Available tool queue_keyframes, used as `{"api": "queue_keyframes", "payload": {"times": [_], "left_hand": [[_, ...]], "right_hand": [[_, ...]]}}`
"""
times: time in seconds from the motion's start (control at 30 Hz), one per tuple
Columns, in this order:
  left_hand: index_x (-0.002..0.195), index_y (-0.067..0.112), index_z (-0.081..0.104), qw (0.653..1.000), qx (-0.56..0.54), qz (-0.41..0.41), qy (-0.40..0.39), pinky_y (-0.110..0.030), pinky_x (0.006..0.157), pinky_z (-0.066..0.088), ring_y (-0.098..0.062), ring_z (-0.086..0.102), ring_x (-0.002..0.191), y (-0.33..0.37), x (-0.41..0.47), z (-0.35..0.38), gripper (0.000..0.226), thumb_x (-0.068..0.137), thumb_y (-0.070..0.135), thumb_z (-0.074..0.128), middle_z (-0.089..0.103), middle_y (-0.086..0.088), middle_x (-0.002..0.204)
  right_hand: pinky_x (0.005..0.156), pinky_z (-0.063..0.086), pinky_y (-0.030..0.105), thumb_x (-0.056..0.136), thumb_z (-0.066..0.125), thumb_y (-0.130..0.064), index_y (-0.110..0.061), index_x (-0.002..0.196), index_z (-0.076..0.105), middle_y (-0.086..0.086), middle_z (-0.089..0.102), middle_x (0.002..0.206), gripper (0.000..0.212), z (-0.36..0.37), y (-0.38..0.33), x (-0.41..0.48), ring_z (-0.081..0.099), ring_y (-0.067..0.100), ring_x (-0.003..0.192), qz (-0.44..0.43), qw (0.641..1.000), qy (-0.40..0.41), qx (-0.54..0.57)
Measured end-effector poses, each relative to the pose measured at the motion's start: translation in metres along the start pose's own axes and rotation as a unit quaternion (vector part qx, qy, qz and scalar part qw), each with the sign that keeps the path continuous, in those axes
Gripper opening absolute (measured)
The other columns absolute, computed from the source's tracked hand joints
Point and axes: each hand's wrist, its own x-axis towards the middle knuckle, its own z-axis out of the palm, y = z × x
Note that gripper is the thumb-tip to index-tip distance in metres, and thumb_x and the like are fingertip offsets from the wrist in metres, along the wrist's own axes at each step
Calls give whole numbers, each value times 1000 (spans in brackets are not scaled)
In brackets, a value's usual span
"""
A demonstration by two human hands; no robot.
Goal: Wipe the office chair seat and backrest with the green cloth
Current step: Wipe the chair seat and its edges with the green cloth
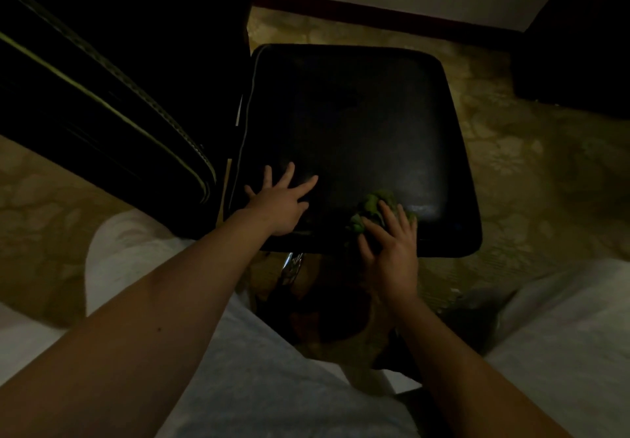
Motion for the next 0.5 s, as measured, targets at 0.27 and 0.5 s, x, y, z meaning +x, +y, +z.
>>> {"api": "queue_keyframes", "payload": {"times": [0.27, 0.5], "left_hand": [[153, 53, -3, 1000, -7, 2, -10, -71, 116, -1, -40, -23, 150, -2, 2, -4, 65, 109, 24, 34, -23, 2, 166], [157, 46, 1, 999, -41, 13, 11, -68, 117, 3, -37, -16, 152, -11, 1, -9, 85, 100, 1, 45, -14, 5, 168]], "right_hand": [[117, 12, 58, 83, 76, -25, -21, 115, 72, 13, 50, 146, 32, 33, -47, -4, 28, 40, 144, -6, 1000, -15, -3], [118, 14, 57, 82, 76, -25, -21, 111, 74, 11, 53, 144, 29, 47, -76, -1, 33, 39, 142, -46, 998, -45, 7]]}}
